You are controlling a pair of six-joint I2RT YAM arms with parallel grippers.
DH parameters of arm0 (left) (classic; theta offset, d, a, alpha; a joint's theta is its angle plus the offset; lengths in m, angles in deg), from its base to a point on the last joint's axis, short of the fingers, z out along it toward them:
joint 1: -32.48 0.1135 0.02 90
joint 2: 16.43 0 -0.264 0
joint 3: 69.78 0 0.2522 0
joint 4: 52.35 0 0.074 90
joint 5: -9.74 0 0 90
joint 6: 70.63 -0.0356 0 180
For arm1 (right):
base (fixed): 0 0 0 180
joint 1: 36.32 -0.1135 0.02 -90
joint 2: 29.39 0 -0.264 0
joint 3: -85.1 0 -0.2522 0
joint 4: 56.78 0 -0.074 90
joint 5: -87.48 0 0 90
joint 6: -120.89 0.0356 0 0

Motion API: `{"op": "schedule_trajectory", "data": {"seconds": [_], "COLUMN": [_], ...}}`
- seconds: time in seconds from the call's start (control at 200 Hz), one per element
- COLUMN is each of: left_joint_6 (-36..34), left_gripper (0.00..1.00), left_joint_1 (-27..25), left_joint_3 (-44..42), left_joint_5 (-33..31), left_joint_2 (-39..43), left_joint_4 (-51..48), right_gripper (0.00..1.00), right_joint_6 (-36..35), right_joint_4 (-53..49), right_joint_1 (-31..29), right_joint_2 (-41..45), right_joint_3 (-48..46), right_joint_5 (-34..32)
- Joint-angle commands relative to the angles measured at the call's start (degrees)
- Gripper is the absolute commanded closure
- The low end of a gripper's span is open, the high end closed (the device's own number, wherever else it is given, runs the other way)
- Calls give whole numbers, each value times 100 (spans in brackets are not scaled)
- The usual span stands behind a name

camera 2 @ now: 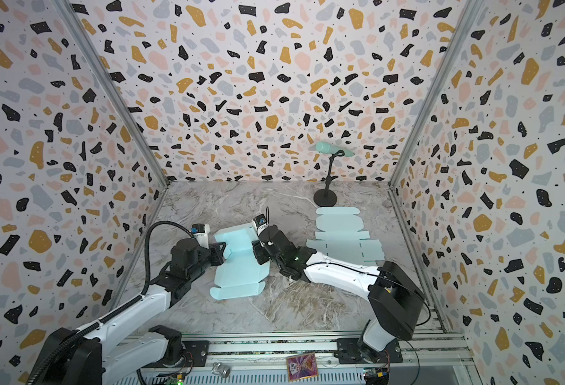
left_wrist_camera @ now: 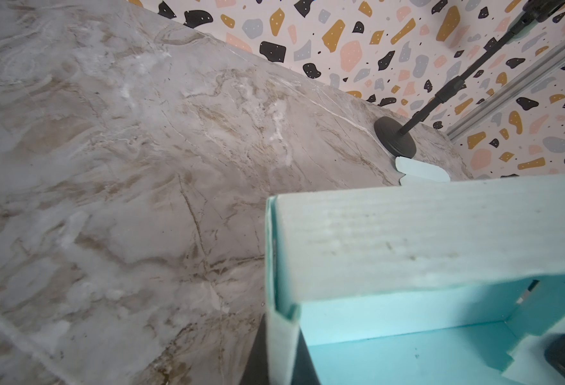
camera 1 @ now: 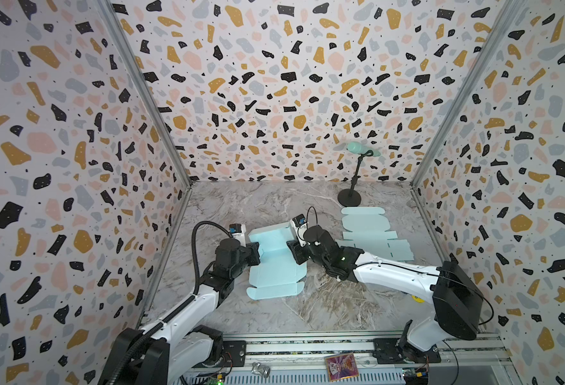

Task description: Fold the paper box

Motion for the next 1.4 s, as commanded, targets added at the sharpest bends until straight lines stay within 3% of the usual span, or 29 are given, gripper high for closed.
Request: {"op": "schedule_trajectory", "data": {"seconds": [0.0,0.13,0.491,0.676,1.061,1.397], "left_joint_6": [-39,-26,73,567,1259,1455], "left_gripper": [100,100,100,100,100,100], "left_joint_1": [-45,-52,-44,-78,-808,-1088], "left_joint_3": [-14,38,126,102,61,-177], "left_joint_5": [211,126,99,-20,-1000,-1250], "left_joint_2": [-9,-53,-170,-275,-146,-101], "left_joint_4": [215,145,152,383,453,908], "right_gripper": [55,57,61,65,69,73], "right_joint_6": [-170,-191,-45,-59,-229,3], "right_joint_4": [-301,-761,-1177,-1332,-1898,-1829], "right_joint_1": [-189,-337,-503,-530,-563,-633], "right_joint_2": [-131,-403,-743,-924,-1464,-1465], "right_joint_3": [499,866,1221,1421,1843,1553], "right_joint_5": [-464,-993,-1640,-1968,-2897,-2884]}}
